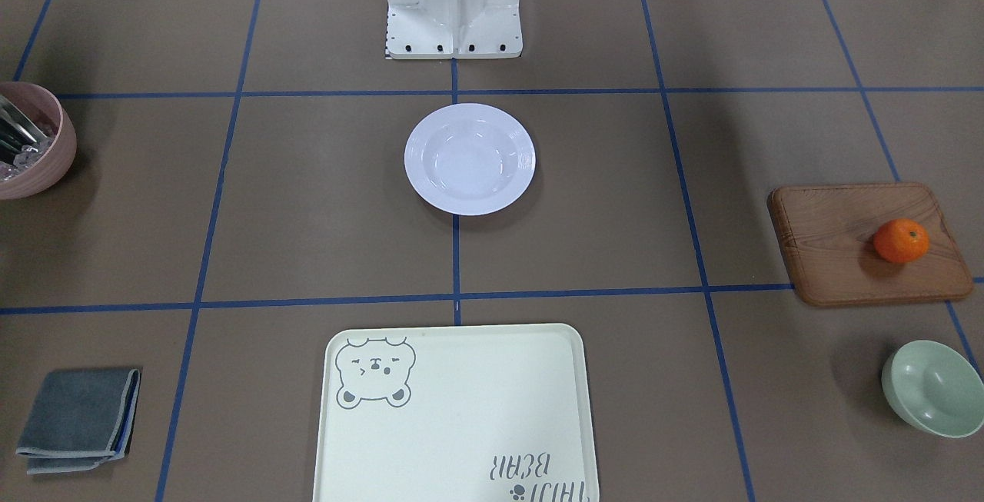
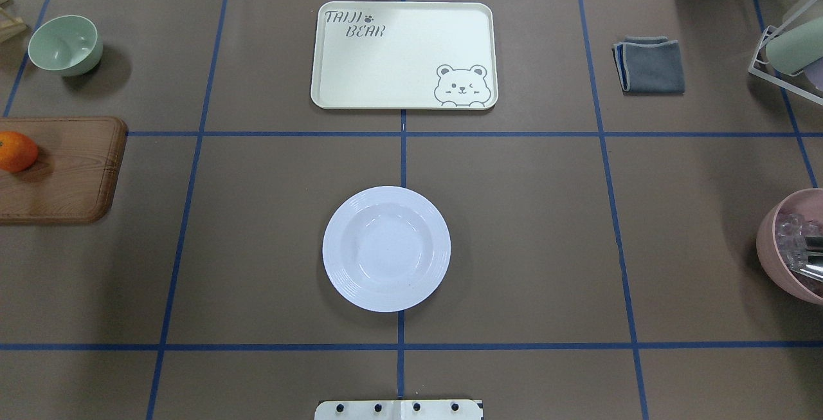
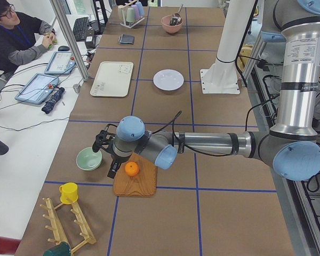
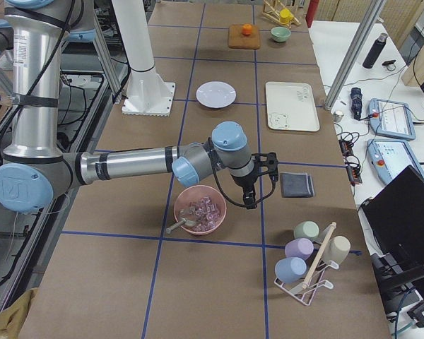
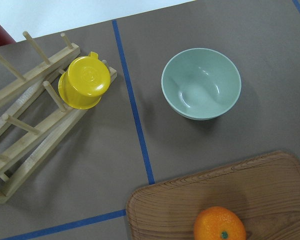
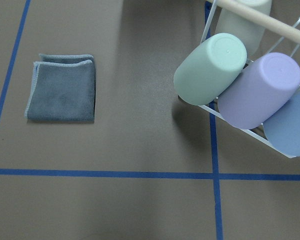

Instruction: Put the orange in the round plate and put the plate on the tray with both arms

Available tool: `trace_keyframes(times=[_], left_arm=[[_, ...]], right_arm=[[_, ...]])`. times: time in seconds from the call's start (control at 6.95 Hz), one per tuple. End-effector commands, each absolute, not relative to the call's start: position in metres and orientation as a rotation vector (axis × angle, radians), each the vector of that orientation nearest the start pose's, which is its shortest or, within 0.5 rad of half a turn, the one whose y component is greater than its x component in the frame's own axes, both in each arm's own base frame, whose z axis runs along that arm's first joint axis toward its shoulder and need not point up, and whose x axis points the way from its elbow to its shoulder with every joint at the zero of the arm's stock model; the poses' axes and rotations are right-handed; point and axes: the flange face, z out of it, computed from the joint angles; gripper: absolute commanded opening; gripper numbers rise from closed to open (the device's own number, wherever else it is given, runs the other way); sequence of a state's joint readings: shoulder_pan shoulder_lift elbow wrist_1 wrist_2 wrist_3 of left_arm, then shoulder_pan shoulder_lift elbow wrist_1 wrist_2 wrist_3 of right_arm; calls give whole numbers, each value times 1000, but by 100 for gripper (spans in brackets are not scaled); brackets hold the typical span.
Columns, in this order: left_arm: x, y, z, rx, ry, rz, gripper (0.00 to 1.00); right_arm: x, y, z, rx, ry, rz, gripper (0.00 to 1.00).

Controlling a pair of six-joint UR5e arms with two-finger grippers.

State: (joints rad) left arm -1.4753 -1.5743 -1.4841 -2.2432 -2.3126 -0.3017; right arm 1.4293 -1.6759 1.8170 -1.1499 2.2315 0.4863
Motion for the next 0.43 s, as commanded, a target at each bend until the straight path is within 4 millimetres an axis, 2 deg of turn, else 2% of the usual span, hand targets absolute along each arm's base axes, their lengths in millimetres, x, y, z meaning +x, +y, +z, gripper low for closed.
trace_keyframes(times=[0.0, 0.29], left_arm=[[59, -514, 644, 325, 863, 39, 98], [98, -515, 652, 313, 811, 61, 98]], right_arm=[[-8, -477, 541, 310, -771, 151, 100], [-8, -476, 543, 305, -770, 151, 100]])
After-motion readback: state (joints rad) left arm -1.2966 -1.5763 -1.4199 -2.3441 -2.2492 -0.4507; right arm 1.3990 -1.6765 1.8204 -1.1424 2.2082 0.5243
